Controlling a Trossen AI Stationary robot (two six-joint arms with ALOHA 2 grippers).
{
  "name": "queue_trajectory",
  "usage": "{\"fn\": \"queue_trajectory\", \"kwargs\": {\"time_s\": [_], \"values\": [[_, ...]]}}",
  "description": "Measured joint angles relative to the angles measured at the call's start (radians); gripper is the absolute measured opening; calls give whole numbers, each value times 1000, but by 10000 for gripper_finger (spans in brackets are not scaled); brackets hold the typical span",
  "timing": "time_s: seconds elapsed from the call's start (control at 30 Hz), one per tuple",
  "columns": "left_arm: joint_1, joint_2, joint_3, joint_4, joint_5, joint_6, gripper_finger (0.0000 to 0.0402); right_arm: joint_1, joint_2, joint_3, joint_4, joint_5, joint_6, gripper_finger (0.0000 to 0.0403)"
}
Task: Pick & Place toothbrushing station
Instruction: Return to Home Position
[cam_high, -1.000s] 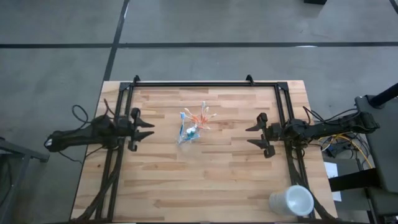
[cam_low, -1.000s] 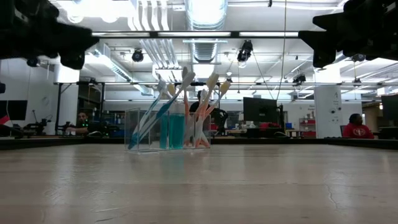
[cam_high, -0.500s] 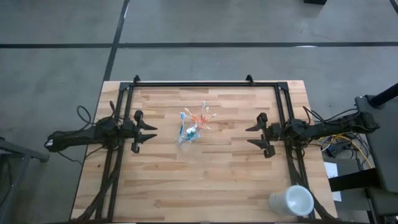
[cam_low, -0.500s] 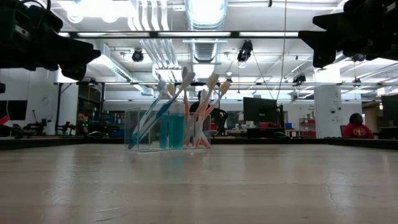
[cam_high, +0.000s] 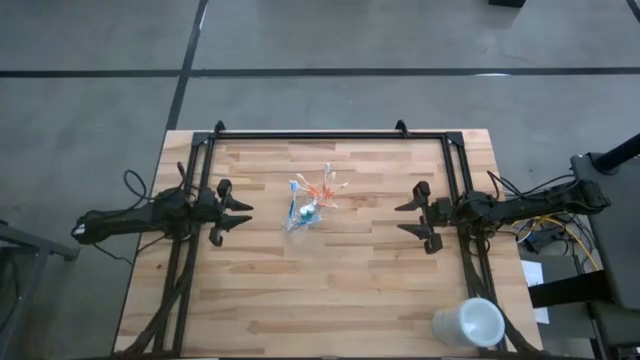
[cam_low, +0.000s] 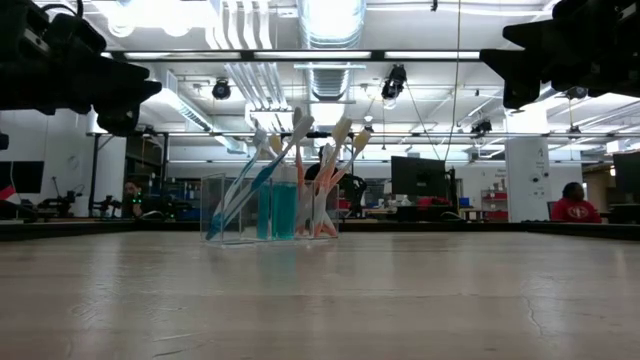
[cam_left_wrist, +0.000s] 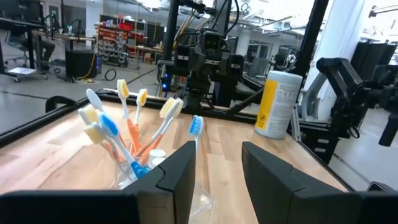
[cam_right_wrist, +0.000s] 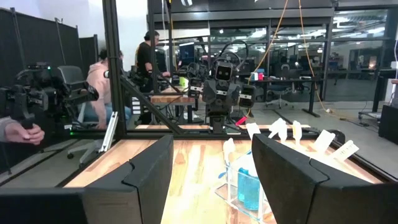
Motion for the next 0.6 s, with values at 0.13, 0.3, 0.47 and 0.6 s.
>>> {"fn": "queue_trajectory", "kwargs": {"time_s": [0.13, 0.3, 0.47, 0.6], "values": [[0, 7, 0, -1, 0, 22, 135, 0, 0, 0, 0, 0, 0, 215], [0, 11, -1, 8, 0, 21, 135, 0, 0, 0, 0, 0, 0, 215], [0, 11, -1, 9, 0, 20, 135, 0, 0, 0, 0, 0, 1, 215], [0, 11, -1, 9, 0, 20, 135, 0, 0, 0, 0, 0, 0, 215]]}}
